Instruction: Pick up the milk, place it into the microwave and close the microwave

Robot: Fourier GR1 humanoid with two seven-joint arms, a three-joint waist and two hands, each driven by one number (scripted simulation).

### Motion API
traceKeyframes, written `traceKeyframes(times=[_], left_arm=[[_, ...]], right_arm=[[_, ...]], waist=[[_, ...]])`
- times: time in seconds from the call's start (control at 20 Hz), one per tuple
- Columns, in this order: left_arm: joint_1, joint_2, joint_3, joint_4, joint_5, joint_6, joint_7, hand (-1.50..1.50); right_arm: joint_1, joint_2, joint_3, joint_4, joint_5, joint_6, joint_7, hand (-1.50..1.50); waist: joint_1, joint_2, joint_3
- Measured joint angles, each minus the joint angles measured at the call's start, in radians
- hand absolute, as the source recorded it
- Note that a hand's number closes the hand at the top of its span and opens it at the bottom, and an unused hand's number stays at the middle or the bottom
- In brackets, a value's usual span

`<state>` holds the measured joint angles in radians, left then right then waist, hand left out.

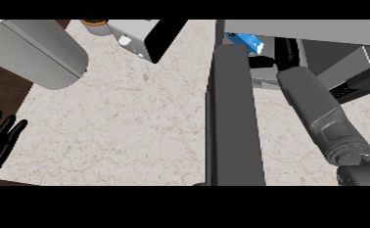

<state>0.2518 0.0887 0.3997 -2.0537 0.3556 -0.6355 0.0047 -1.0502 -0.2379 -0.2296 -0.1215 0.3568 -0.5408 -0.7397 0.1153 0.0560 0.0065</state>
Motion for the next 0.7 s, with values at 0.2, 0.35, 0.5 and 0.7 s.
traceKeyframes(times=[0.2,0.35,0.5,0.7], left_arm=[[-0.008,-0.020,-0.038,0.002,-0.014,-0.007,0.000,-1.50],[-0.010,-0.030,-0.062,-0.004,-0.027,-0.014,0.000,-1.50],[-0.023,-0.041,-0.092,-0.001,-0.042,-0.014,0.007,1.50],[-0.029,-0.063,-0.148,-0.015,-0.058,-0.004,0.035,1.50]], right_arm=[[0.024,0.019,-0.048,-0.005,-0.052,0.087,-0.051,-1.50],[0.047,0.023,-0.080,-0.003,-0.088,0.170,-0.084,-1.50],[0.067,0.025,-0.104,0.001,-0.115,0.240,-0.102,-1.50],[0.111,0.038,-0.134,0.005,-0.153,0.353,-0.134,-1.50]], waist=[[-0.017,-0.009,-0.001],[-0.029,-0.015,-0.001],[-0.044,-0.022,-0.002],[-0.061,-0.030,-0.003]])
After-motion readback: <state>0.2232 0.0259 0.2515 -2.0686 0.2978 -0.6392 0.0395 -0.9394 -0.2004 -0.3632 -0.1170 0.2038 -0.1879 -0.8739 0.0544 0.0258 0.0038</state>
